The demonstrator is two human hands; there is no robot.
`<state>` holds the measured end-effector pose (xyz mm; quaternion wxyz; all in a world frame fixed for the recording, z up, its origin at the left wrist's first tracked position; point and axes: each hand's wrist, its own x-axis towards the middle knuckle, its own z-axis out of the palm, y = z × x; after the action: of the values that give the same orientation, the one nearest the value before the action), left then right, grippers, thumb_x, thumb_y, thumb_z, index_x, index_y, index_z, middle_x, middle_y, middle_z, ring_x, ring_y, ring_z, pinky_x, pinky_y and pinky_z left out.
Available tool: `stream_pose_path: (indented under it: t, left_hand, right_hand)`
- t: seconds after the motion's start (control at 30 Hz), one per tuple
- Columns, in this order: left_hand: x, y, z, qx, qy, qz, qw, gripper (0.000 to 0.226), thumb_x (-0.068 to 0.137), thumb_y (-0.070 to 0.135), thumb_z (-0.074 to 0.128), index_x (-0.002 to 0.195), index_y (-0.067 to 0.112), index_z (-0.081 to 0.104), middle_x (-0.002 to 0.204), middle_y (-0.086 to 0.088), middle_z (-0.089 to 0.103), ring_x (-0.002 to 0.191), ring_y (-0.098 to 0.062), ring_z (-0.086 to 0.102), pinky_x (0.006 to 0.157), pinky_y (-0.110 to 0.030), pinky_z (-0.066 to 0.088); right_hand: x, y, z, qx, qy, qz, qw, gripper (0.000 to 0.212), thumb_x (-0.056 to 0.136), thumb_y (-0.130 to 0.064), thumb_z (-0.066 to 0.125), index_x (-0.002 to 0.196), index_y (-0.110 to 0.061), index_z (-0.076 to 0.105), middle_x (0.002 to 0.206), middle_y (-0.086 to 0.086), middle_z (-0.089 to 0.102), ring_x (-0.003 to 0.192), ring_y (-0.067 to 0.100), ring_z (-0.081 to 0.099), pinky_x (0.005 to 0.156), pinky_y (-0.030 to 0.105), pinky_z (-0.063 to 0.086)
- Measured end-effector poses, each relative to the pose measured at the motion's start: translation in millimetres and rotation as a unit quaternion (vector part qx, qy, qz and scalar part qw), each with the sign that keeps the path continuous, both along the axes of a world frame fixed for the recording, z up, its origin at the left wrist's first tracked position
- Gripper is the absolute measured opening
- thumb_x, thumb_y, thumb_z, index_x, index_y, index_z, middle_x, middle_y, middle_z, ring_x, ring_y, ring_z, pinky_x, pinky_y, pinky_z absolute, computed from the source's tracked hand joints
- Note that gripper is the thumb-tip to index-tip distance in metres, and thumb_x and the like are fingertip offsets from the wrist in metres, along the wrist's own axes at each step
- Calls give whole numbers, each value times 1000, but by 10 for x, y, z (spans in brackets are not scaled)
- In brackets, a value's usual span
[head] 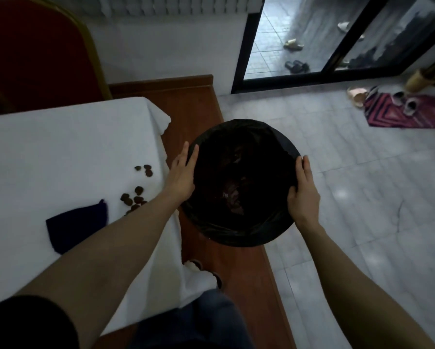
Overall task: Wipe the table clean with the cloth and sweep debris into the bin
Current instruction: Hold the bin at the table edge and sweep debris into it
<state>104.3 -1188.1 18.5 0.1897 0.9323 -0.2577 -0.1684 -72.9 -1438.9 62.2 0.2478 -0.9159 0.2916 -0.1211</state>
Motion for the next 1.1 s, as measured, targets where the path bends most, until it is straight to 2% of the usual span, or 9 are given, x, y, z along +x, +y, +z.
stream_pose_path:
  t: [0.13,0.23,0.3,0.4,0.53,0.73,0.93,1.03,1.1]
  left_hand:
    - [-116,272,120,-67,-10,9,998,95,91,-2,53,157,27,-8,165,-5,-16,152,-33,7,118,-42,30]
    - [-270,587,190,-128,-47,13,991,83,96,12,54,158,23,0,166,-6,-6,152,-28,10,122,-41,22]
    - [-369,884,230,-139,-63,40,987,75,99,20,54,159,19,8,167,-7,1,152,-27,13,122,-41,17]
    - [-500,1425,270,-138,-114,108,978,65,100,30,48,157,13,22,164,-12,15,149,-30,21,121,-46,22]
    - [-686,2082,227,-71,-141,179,971,68,97,50,36,155,15,29,163,-14,20,150,-36,19,120,-54,21]
    - [-1022,2557,-57,54,-93,188,976,88,80,74,35,153,25,35,165,-11,16,150,-37,14,118,-59,17]
    - [-1063,2455,-126,13,-87,237,967,82,78,65,53,148,22,43,162,-11,25,149,-38,17,118,-59,17]
    - [-1088,2376,-163,-23,-105,260,960,63,84,36,59,143,15,51,158,-15,32,147,-41,22,117,-62,24]
    - [-1147,2344,-201,-41,-117,262,957,57,86,17,63,142,11,52,157,-16,32,147,-41,22,117,-60,26]
  right_hand:
    - [63,95,81,-2,-5,1,1000,79,89,9,39,157,-25,18,165,-8,10,102,36,59,69,31,45]
    - [78,156,74,-8,1,-8,1000,80,88,9,39,157,-25,18,165,-8,10,103,37,60,64,31,42]
    - [69,217,55,-9,10,-16,1000,79,88,9,39,157,-24,18,165,-8,9,102,36,60,64,31,39]
    - [47,340,23,-13,23,-24,999,77,89,8,39,156,-23,19,165,-6,11,103,38,60,65,31,38]
    - [-21,585,-48,-13,43,-37,998,75,90,6,40,156,-21,19,165,-4,11,99,39,62,66,32,36]
    - [-231,962,-241,-12,42,-57,997,75,89,8,40,156,-19,20,165,-2,14,85,41,62,60,29,35]
    - [-439,1216,-411,-6,45,-60,997,76,88,8,41,157,-19,19,165,-1,15,84,41,62,59,31,39]
    - [-506,1263,-450,-6,52,-68,996,75,88,8,43,156,-17,22,164,0,17,90,42,61,62,31,39]
    - [-555,1266,-462,-3,49,-62,997,76,88,8,44,156,-18,23,164,1,19,84,40,62,60,31,39]
